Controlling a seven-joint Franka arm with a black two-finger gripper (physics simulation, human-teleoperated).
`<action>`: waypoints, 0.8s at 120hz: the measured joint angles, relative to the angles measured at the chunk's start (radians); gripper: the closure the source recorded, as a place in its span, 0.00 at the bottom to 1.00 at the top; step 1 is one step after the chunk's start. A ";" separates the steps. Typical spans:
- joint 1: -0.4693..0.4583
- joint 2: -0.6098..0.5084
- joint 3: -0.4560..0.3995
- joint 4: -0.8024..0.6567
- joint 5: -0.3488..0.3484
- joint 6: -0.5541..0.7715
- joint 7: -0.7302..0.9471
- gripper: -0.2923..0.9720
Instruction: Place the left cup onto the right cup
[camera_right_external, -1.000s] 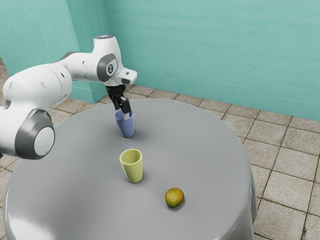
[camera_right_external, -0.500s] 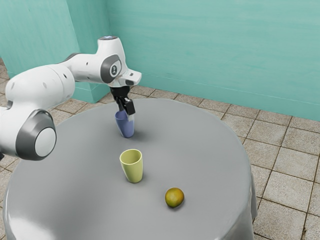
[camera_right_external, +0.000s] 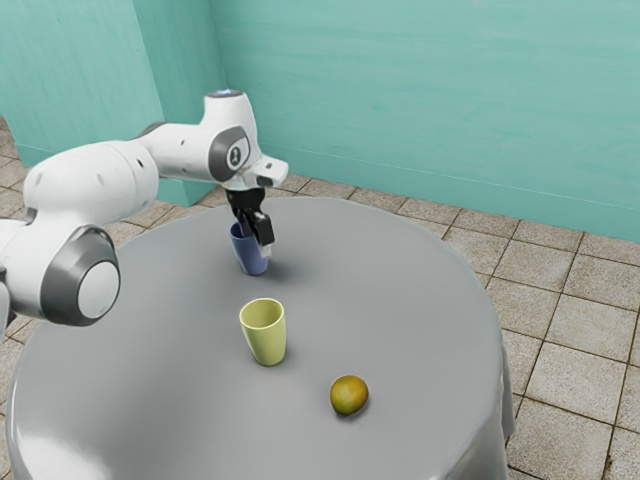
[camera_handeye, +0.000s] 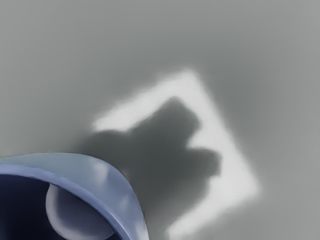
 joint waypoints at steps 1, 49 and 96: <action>0.000 0.000 0.000 0.000 0.000 0.000 0.000 0.27; 0.000 0.003 0.003 0.000 0.000 -0.004 -0.019 0.59; 0.002 -0.013 0.011 -0.013 0.005 -0.011 -0.063 0.82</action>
